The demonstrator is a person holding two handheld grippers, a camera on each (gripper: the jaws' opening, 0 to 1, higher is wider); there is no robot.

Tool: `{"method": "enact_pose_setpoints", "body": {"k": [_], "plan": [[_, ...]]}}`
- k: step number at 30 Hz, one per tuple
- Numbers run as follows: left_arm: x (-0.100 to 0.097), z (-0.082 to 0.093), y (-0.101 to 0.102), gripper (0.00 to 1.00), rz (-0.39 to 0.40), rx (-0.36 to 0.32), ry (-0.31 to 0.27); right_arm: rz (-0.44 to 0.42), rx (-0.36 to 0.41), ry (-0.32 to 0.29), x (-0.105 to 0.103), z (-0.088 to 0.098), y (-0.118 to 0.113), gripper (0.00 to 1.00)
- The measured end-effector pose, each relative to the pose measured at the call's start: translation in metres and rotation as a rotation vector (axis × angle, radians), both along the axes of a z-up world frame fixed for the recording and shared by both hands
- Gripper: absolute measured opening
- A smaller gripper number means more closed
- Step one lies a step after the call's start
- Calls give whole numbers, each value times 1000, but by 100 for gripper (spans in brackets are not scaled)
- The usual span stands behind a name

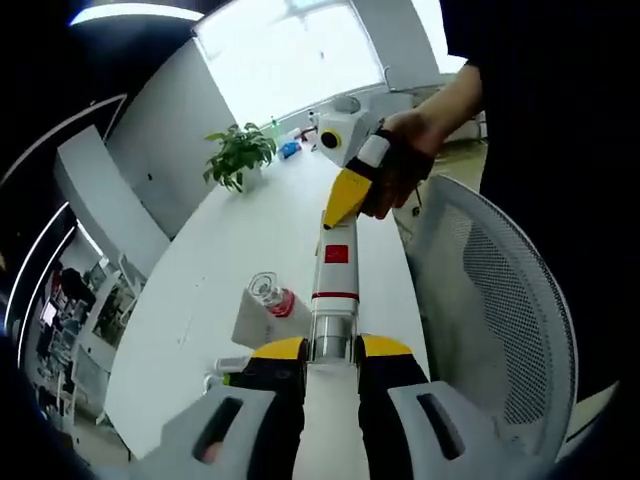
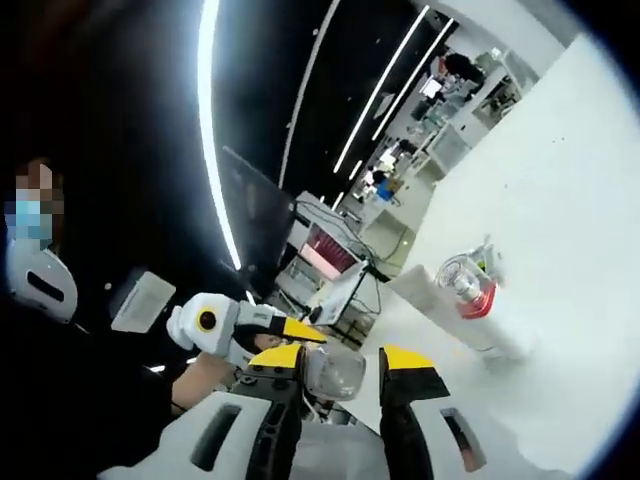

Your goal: Arrange the skincare products in the storage area until every visible bottle or jar stands upright without overlapping.

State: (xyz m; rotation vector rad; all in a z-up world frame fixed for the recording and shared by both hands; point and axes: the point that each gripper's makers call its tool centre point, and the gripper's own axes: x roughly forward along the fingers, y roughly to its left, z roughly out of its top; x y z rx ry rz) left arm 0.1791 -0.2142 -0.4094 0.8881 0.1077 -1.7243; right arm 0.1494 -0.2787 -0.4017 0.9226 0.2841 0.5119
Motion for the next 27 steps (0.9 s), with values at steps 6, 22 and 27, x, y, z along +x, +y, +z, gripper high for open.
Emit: {"method": "enact_pose_setpoints", "body": {"k": [6, 22, 27], "plan": [[-2, 5, -2, 19, -7, -19, 0, 11, 90, 5, 1, 7, 8, 25], [2, 2, -4, 24, 104, -90, 166, -30, 58, 19, 4, 3, 5, 13], [12, 10, -5, 34, 223, -199, 316, -61, 66, 11, 6, 4, -2, 13]]}}
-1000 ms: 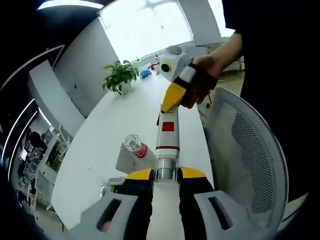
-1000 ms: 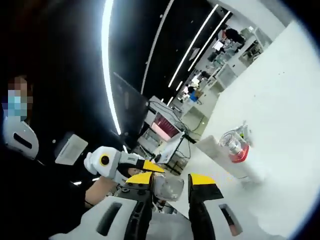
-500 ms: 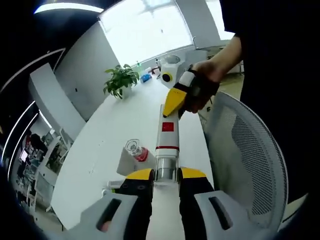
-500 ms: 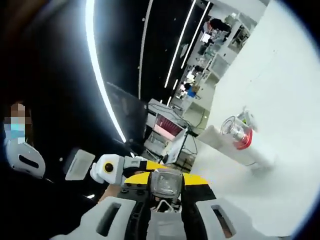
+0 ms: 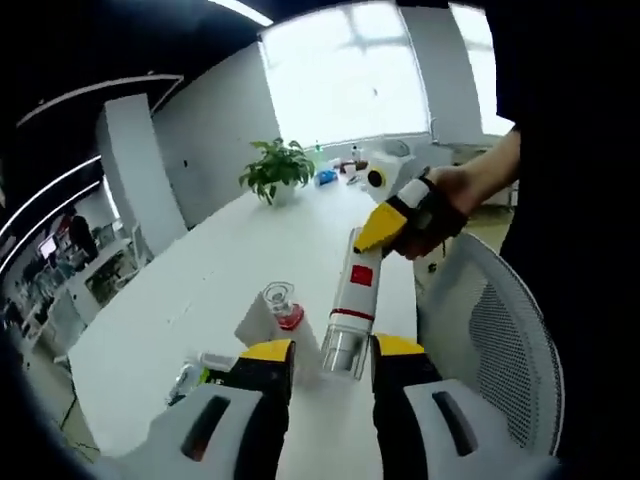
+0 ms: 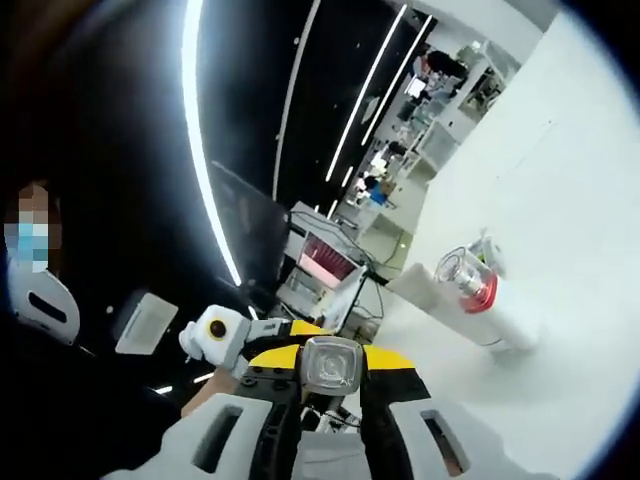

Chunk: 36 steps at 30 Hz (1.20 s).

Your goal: Arrange the skincare products in the storage area until every visible bottle or jar stands upright without overlapping.

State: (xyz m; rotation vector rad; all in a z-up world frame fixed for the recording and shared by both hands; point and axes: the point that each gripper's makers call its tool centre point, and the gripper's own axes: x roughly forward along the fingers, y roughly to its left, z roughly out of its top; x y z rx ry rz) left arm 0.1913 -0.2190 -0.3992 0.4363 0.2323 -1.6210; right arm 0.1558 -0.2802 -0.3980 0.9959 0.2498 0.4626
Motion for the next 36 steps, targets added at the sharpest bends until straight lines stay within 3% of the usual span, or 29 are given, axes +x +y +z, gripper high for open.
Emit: {"method": "enact_pose_setpoints", "body": {"k": [3, 5, 6, 8, 12, 14, 16, 20, 22, 24, 26, 29, 34, 36], "plan": [[4, 2, 0, 43, 72, -52, 98, -20, 3, -16, 1, 4, -3, 13], [4, 4, 0, 47, 119, -108, 211, -30, 7, -25, 2, 6, -5, 13], [2, 6, 1, 48, 145, -148, 303, -36, 19, -33, 2, 9, -5, 13], [-1, 12, 0, 51, 174, -225, 428, -45, 44, -52, 4, 15, -6, 13], [-5, 18, -1, 52, 228, -334, 650, -55, 77, -92, 5, 24, -5, 13], [-4, 19, -1, 50, 248, -378, 720, -59, 92, -112, 6, 28, -4, 13], [-9, 23, -3, 46, 245, -411, 828, -63, 108, -135, 6, 33, -2, 13], [-11, 39, -6, 36, 242, -543, 1007, -59, 107, -166, 6, 37, 0, 13], [-7, 41, -6, 35, 260, -579, 1055, -67, 114, -182, 6, 39, -1, 13], [-7, 40, -5, 28, 268, -587, 1085, -65, 119, -198, 4, 41, -1, 13], [-5, 37, -4, 19, 287, -583, 1077, -51, 114, -215, 2, 43, 2, 13], [-4, 45, -1, 17, 265, -600, 1110, -32, 89, -228, -1, 42, 4, 14], [-5, 51, -1, 15, 235, -548, 1028, -2, 25, -212, -3, 33, 11, 17], [-6, 48, -2, 14, 240, -505, 938, 17, -125, -188, -1, 19, 14, 22]]}}
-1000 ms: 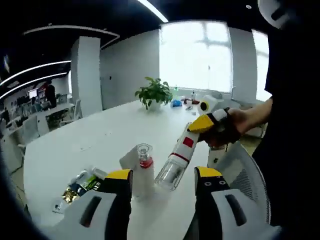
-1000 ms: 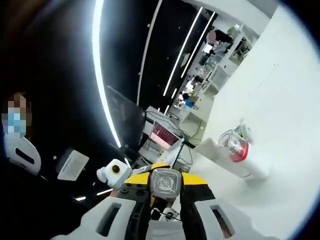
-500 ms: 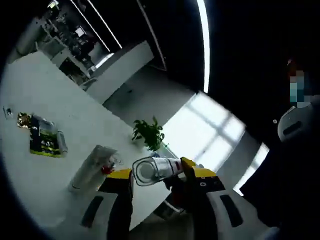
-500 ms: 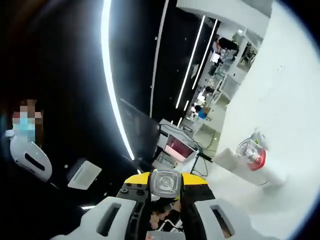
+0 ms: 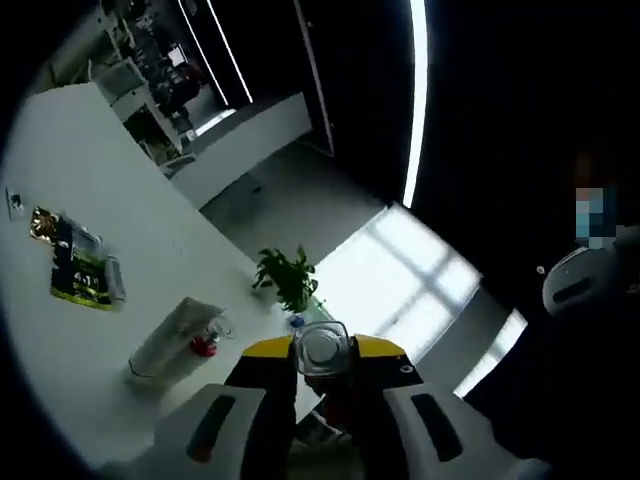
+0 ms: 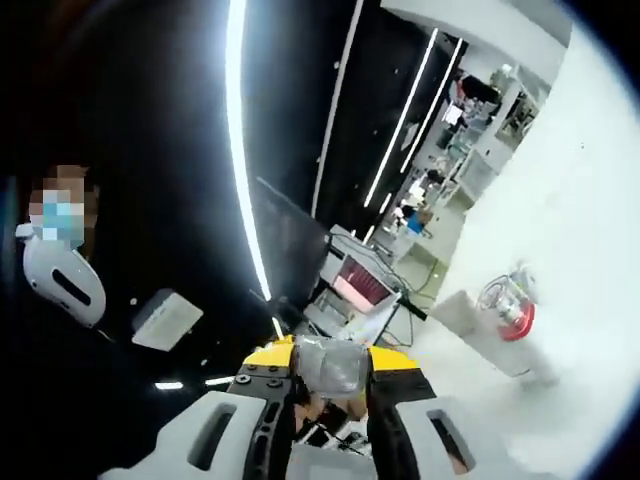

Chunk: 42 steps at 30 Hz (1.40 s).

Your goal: Arrange the skincare products in the storage area until every visible bottle or jar stands upright without overlapping.

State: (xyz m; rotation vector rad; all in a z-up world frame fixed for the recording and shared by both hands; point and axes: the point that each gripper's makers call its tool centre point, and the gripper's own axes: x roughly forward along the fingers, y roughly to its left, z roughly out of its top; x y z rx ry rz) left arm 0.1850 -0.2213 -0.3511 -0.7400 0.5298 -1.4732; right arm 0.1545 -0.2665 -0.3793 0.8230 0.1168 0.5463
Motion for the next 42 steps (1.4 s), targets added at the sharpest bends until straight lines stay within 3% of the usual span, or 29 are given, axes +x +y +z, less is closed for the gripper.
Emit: {"method": "enact_pose_setpoints", "body": {"k": [4, 6, 8, 10, 16, 22, 27, 29, 34, 39, 42], "plan": [[-3, 2, -2, 14, -29, 46, -83, 69, -266, -14, -3, -12, 11, 28], [-5, 2, -1, 14, -52, 77, -128, 124, -501, -27, -6, -27, 14, 24], [-8, 1, -2, 14, -80, 116, -183, 163, -579, -27, -8, -34, 18, 24], [-10, 1, -2, 14, -102, 144, -236, 206, -582, -22, -11, -37, 23, 29], [-16, -1, -2, 14, -165, 218, -348, 266, -661, -19, -15, -51, 25, 32], [-18, -35, 4, 13, -257, 445, -560, 305, -739, -14, -20, -61, 18, 34], [-27, -47, 2, 13, -340, 497, -631, 336, -751, -53, -20, -54, 21, 35], [-32, -53, 0, 14, -393, 533, -688, 367, -755, -71, -20, -52, 28, 36], [-44, -57, -8, 14, -518, 554, -797, 462, -822, -95, -19, -64, 44, 36], [-45, -66, -12, 14, -593, 614, -893, 496, -875, -113, -17, -72, 53, 30], [-47, -67, -14, 14, -608, 609, -892, 504, -884, -118, -18, -73, 55, 27]]}}
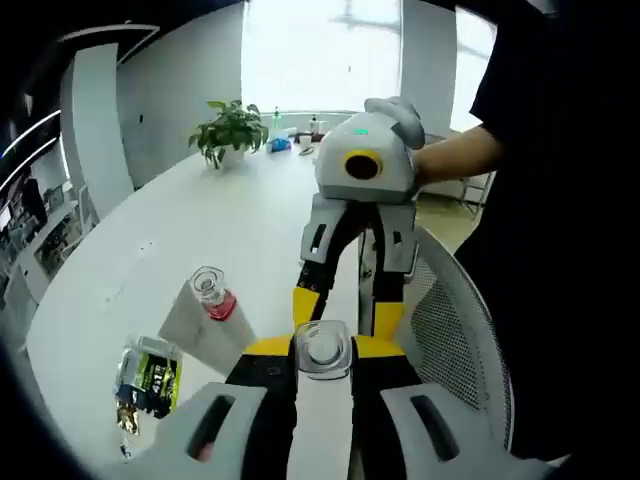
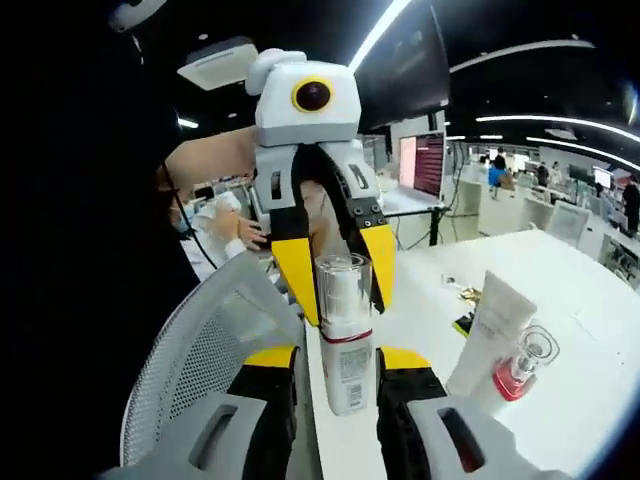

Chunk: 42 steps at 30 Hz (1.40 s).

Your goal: Arrange the skincare products in the storage area until every visible bottle or jar stands upright without overlapping.

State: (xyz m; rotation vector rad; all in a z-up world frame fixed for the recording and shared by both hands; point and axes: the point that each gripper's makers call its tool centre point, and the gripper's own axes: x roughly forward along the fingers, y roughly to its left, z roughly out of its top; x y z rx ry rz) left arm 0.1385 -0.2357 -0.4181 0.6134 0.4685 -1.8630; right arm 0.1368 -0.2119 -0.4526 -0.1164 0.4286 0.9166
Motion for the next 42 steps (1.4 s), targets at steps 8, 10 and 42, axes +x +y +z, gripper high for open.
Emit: {"method": "enact_pose_setpoints", "body": {"k": [8, 10, 42], "plan": [[-4, -7, 1, 14, -27, 36, 0, 7, -31, 11, -1, -9, -2, 16], [-4, -8, 2, 14, -26, 40, -7, -12, -33, 9, 3, -10, -4, 12], [150, -136, 227, 24, 773, 163, -44, -253, -58, 201, 1, -95, -40, 0]]}}
